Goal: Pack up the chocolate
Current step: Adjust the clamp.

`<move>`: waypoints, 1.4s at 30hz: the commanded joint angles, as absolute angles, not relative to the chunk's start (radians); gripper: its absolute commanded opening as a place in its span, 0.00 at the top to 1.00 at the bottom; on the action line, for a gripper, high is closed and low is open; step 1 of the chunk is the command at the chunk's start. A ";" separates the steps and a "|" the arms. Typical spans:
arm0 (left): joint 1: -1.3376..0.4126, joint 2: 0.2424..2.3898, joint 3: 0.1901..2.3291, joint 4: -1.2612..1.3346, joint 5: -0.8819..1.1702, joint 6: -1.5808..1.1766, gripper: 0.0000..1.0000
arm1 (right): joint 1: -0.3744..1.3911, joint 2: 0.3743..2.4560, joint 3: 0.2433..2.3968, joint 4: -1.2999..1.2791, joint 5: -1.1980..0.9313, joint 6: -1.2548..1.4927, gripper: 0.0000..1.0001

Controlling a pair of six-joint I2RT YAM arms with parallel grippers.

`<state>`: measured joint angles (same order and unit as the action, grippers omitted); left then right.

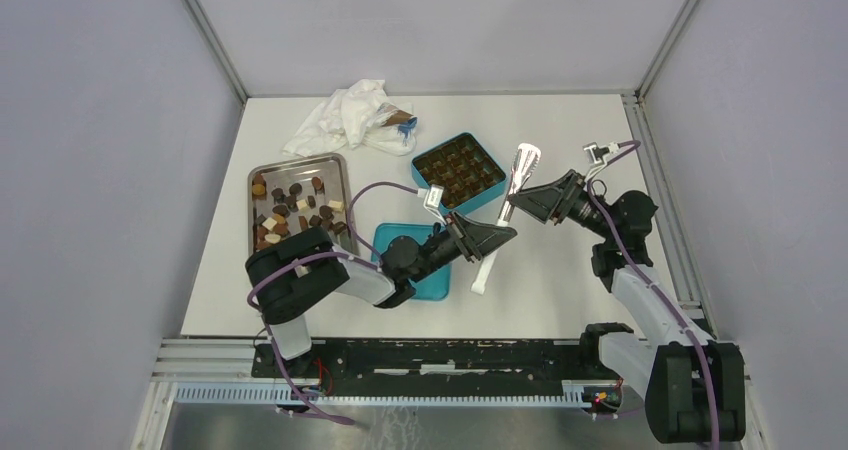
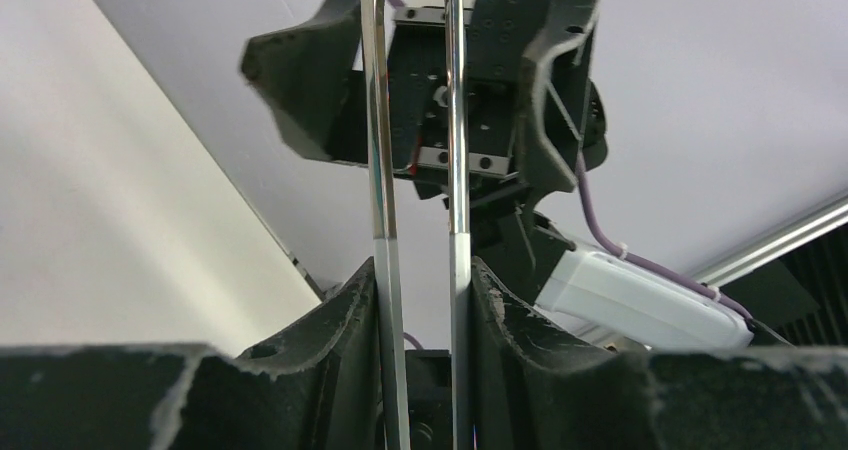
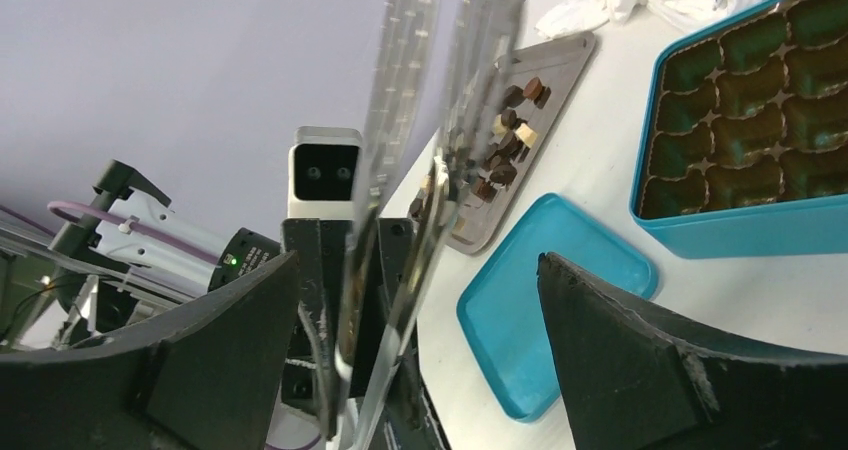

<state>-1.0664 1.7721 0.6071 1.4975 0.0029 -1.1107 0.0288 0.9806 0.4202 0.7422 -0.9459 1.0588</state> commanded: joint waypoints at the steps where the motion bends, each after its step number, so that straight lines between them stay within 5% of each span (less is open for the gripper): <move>1: -1.075 1.769 0.672 1.738 0.056 -1.151 0.67 | 0.045 1.003 0.436 0.833 -0.960 1.114 0.10; 15: -1.078 1.798 0.678 1.738 0.034 -1.153 0.68 | 0.052 1.000 0.418 0.922 -0.949 1.196 0.86; 18: -1.077 1.795 0.674 1.738 0.023 -1.147 0.66 | 0.052 0.992 0.413 0.919 -0.945 1.205 0.95; 22: -1.078 1.796 0.681 1.738 0.026 -1.148 0.61 | 0.053 0.991 0.411 0.914 -0.942 1.211 0.86; 28: -1.078 1.797 0.684 1.738 0.038 -1.152 0.58 | 0.053 0.991 0.411 0.883 -0.938 1.185 0.48; 34: -1.065 1.779 0.653 1.737 0.030 -1.151 0.58 | 0.036 0.958 0.438 0.824 -0.971 1.061 0.22; 42: -0.985 1.706 0.535 1.728 0.055 -1.219 0.57 | -0.035 0.890 0.497 0.656 -1.067 0.759 0.07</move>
